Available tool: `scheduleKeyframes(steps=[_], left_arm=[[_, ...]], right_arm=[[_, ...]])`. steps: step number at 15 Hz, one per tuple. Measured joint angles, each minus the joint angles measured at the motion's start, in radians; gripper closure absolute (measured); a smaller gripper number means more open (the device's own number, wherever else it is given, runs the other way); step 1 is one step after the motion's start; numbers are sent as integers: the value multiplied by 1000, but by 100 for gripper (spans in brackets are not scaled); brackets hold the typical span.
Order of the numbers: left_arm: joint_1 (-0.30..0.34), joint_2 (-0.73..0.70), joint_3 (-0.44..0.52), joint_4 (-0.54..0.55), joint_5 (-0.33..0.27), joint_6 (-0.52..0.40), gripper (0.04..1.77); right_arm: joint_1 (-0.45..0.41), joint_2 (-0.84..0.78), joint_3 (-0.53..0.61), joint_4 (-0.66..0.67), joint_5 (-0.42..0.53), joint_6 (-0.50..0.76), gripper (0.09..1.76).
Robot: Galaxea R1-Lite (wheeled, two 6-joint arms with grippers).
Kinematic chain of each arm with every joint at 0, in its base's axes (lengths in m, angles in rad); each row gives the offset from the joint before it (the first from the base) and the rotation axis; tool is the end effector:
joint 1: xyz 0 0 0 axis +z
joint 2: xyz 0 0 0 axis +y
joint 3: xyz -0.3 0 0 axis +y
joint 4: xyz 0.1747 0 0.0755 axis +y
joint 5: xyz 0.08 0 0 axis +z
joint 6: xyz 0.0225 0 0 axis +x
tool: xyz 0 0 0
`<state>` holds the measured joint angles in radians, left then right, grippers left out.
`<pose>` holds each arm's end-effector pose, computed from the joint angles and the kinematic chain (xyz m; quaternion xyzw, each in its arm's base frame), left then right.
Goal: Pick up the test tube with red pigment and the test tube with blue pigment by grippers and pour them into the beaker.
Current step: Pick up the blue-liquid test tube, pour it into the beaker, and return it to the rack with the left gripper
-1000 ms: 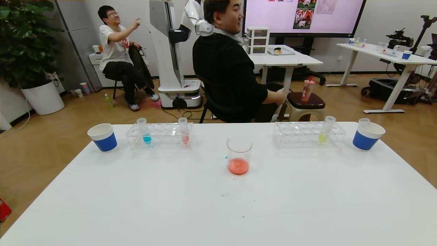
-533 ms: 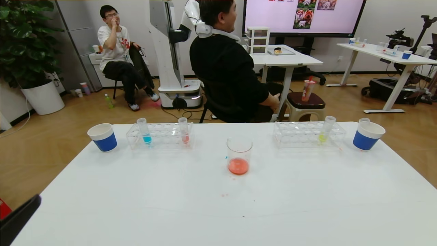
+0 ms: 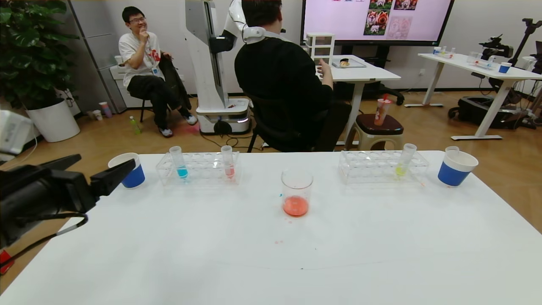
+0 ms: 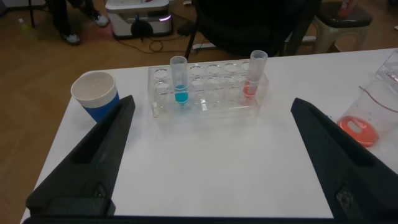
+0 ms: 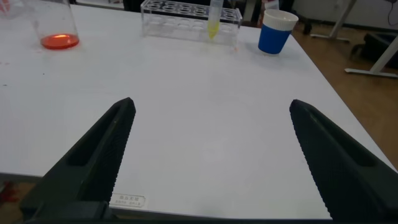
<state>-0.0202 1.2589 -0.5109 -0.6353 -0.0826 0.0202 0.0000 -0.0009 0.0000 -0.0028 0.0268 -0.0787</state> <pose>0.1891 -0.0057 0.2105 0.0083 0.0558 -0.0519 0.9971 -0.0229 0.0006 0.0758 -0.0394 -0.0024 0.0133 0.9991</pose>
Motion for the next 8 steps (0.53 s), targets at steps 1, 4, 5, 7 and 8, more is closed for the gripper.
scheduleKeyframes(steps=[1,4,5,7,8], left_arm=[[0,75,-28,-34,1,2,6],[-1,296,-113,-162,10,6,6],[-2,369,-142,-211,13,6,6],[-7,511,-195,-313,17,6,6],[-12,570,-208,-370,20,6,6]], right_arm=[[0,0,0,0,0,0,12],[0,0,0,0,0,0,12],[0,0,0,0,0,0,12],[0,0,0,0,0,0,12],[0,0,0,0,0,0,12]])
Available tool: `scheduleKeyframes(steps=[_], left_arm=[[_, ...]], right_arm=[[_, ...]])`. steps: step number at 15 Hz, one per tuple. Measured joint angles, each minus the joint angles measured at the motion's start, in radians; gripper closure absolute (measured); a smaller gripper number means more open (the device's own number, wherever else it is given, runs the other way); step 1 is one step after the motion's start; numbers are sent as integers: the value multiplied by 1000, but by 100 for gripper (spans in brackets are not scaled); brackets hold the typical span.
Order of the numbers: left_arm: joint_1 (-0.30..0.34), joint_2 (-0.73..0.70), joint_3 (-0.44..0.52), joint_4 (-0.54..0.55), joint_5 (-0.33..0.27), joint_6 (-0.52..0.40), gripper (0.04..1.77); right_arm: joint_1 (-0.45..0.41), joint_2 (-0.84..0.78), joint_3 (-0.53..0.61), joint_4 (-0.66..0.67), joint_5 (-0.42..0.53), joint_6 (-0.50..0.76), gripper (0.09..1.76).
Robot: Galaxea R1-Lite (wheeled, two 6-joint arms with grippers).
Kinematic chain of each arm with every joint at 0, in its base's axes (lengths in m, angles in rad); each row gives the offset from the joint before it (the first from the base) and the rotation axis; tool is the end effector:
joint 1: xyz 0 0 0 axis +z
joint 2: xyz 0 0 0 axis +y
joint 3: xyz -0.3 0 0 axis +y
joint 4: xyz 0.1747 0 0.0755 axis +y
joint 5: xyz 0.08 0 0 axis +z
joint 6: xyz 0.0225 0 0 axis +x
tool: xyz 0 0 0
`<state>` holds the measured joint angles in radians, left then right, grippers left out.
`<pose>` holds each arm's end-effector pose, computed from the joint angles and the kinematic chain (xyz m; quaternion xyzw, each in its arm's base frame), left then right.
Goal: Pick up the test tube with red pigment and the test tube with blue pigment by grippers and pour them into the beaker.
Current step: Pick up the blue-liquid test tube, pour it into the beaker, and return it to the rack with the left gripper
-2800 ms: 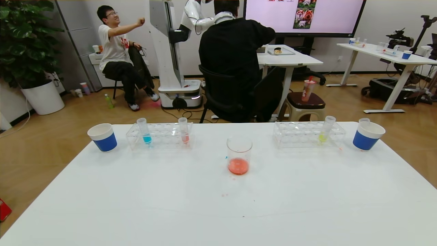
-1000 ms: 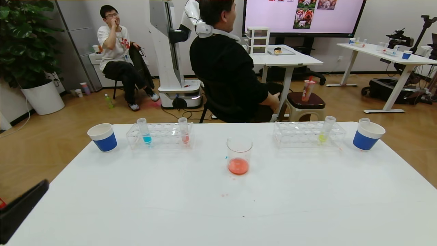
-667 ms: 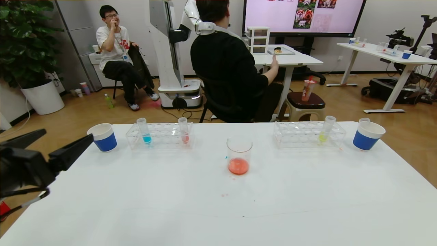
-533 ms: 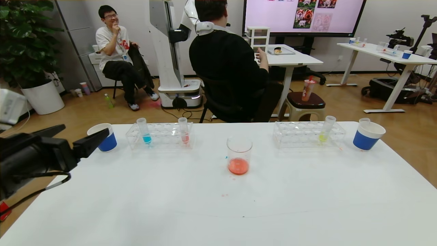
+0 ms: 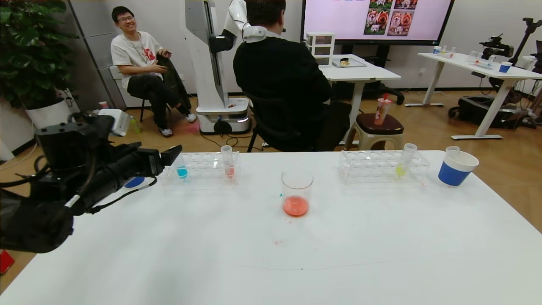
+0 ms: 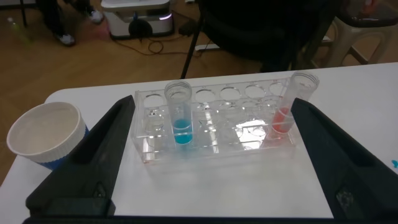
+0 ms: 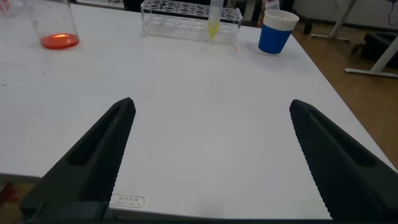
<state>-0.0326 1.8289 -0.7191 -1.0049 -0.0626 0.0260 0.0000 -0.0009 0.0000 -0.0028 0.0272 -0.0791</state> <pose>0.3236 -0.0120 0.1565 0.0122 0.0518 -0.0482 0.9974 -0.0229 0.0006 0.0758 -0.0396 -0.0024 0.0135 0.9991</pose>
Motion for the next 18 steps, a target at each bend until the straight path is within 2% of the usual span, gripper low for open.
scheduleKeyframes(steps=[4,7,11,16,18], left_arm=[[-7,193,20,-279,19,-7,6],[-1,324,29,-420,32,-6,6],[-2,428,-76,-419,59,-4,6],[9,518,-310,-317,63,-6,6],[14,543,-363,-288,64,-7,6]], right_arm=[[0,0,0,0,0,0,12],[0,0,0,0,0,0,12],[0,0,0,0,0,0,12],[0,0,0,0,0,0,12],[0,0,0,0,0,0,12]])
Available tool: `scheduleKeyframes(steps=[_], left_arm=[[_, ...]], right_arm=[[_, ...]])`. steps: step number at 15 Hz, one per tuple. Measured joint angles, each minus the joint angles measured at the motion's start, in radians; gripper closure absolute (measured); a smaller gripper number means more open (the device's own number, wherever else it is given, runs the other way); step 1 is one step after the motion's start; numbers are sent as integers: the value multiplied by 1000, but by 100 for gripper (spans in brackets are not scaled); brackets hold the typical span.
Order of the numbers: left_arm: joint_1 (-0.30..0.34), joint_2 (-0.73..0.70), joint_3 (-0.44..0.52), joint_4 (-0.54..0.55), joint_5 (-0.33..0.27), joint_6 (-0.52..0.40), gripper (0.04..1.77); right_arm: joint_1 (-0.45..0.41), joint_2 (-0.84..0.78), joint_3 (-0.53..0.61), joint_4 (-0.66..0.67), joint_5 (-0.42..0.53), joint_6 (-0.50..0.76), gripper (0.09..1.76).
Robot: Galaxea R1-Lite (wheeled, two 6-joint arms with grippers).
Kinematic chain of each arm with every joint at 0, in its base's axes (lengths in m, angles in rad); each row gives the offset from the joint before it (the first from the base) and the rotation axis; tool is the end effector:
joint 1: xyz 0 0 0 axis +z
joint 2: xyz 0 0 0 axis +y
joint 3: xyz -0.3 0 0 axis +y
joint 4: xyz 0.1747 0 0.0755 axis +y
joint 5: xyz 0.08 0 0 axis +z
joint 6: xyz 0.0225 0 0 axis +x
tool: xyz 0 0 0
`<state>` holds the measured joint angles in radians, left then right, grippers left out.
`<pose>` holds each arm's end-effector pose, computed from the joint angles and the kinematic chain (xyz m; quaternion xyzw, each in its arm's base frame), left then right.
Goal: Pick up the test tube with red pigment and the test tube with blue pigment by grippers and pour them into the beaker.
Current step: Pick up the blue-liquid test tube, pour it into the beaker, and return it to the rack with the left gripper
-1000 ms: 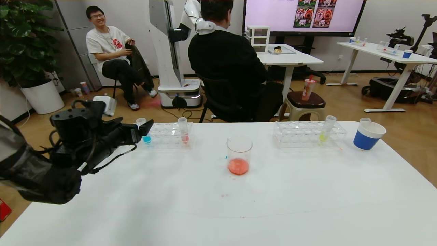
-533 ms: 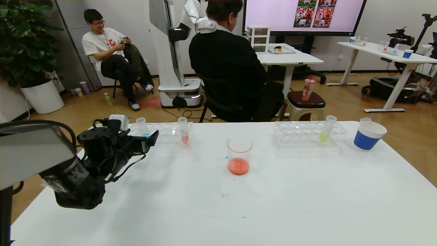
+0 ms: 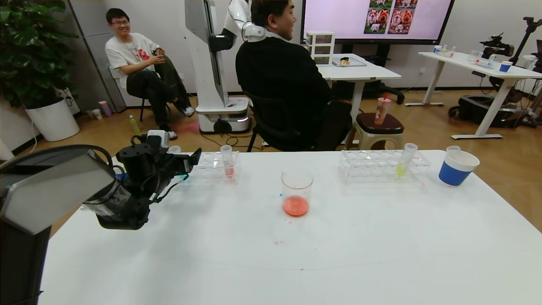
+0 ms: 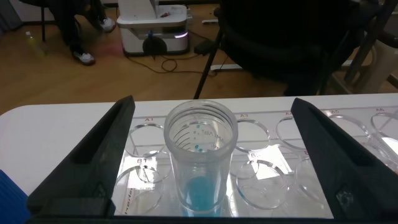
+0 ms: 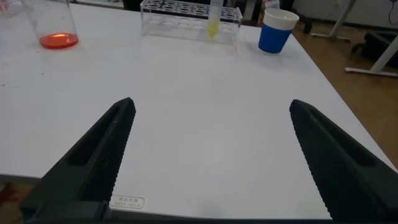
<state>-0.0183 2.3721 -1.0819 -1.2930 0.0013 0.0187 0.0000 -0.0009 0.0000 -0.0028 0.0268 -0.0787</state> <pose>0.4388 -0.0080 0.0621 0.0093 -0.0015 -0.0085 0.9999 -0.0229 0.0006 0.0758 -0.0394 -0.0024 0.0133 0.9991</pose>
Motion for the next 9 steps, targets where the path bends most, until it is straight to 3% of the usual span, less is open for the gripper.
scheduleKeyframes(steps=[7,8,9], left_arm=[[21,38,-32,-9,0,-3,10],[24,39,-32,-10,0,-3,30],[24,40,-32,-11,0,-3,62]], right_arm=[[0,0,0,0,0,0,12],[0,0,0,0,0,0,12],[0,0,0,0,0,0,12]])
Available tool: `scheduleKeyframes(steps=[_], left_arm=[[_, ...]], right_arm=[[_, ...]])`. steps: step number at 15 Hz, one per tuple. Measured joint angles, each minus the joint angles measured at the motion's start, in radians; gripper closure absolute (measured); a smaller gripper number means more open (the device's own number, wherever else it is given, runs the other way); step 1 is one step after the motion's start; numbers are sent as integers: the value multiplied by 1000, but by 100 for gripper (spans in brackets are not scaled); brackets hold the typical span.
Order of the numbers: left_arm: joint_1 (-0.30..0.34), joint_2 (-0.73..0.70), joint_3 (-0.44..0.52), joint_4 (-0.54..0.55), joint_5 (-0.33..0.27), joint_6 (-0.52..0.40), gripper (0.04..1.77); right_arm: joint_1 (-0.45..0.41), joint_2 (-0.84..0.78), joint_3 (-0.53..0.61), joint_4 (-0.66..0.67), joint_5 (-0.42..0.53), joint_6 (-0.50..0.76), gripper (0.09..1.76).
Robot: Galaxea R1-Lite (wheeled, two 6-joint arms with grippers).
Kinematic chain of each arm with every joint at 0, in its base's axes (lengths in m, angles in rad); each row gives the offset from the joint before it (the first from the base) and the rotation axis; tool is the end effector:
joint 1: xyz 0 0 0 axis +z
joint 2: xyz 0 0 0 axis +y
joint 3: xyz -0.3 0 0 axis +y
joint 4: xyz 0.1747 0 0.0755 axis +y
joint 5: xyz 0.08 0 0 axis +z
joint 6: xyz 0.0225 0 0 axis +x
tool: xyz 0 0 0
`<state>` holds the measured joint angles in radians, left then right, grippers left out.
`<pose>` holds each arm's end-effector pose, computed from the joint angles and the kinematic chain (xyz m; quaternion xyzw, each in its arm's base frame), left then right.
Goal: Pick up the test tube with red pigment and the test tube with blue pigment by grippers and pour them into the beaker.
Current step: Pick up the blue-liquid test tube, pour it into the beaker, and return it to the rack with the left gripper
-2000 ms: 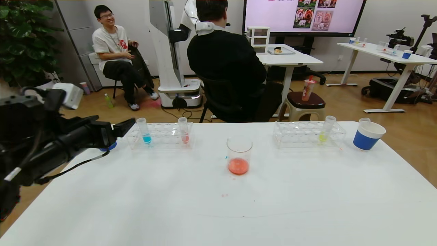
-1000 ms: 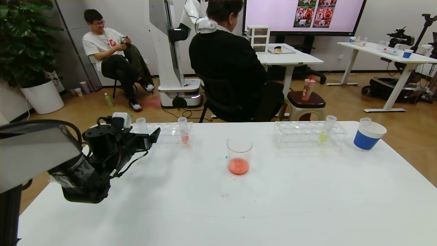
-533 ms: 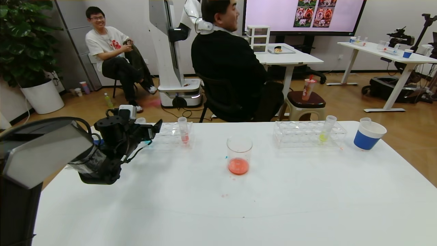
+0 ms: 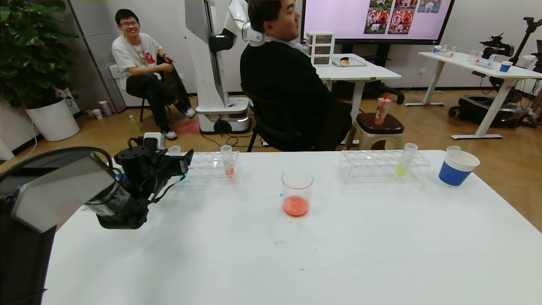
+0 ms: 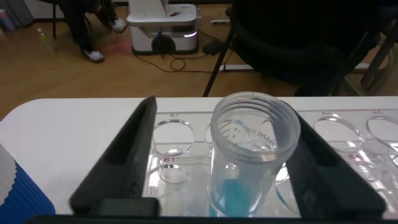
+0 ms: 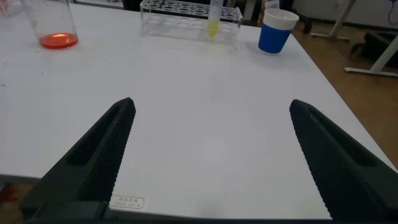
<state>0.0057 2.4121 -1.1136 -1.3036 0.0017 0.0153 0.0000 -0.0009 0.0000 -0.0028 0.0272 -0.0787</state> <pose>0.4458 0.0026 0.0525 0.0077 -0.0025 0.0037 1.0000 -0.0229 0.0006 0.0758 -0.0394 -0.0024 0.0135 0.9991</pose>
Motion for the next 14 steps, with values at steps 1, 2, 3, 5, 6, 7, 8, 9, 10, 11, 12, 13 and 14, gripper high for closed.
scheduleKeyframes(steps=[1,2,3,5,6,7,8,9,10,11,12,13,14], left_arm=[[0,0,0,0,-3,0,107],[-4,1,0,-1,-2,-1,136],[-3,1,0,-3,-2,-2,128],[-9,2,-1,-6,0,-2,128],[-11,1,-3,-5,2,-1,128],[-13,-1,-8,-4,11,-2,128],[-15,-4,-16,0,24,-2,128],[-16,-8,-27,2,28,-1,128],[-16,-15,-34,5,30,0,128],[-17,-27,-37,17,31,0,128],[-18,-43,-39,39,31,0,128],[-18,-61,-45,63,31,0,128],[-19,-83,-54,96,30,-1,128]], right_arm=[[0,0,0,0,0,0,12],[0,0,0,0,0,0,12],[0,0,0,0,-1,0,12],[0,0,0,0,0,0,12],[0,0,0,1,0,0,12],[0,0,0,0,0,0,12],[0,0,0,0,0,0,12],[0,0,0,0,0,0,12],[0,0,0,0,0,0,12],[0,0,0,0,0,0,12],[0,0,0,0,0,0,12],[0,0,0,0,0,0,12],[0,0,0,0,0,0,12]])
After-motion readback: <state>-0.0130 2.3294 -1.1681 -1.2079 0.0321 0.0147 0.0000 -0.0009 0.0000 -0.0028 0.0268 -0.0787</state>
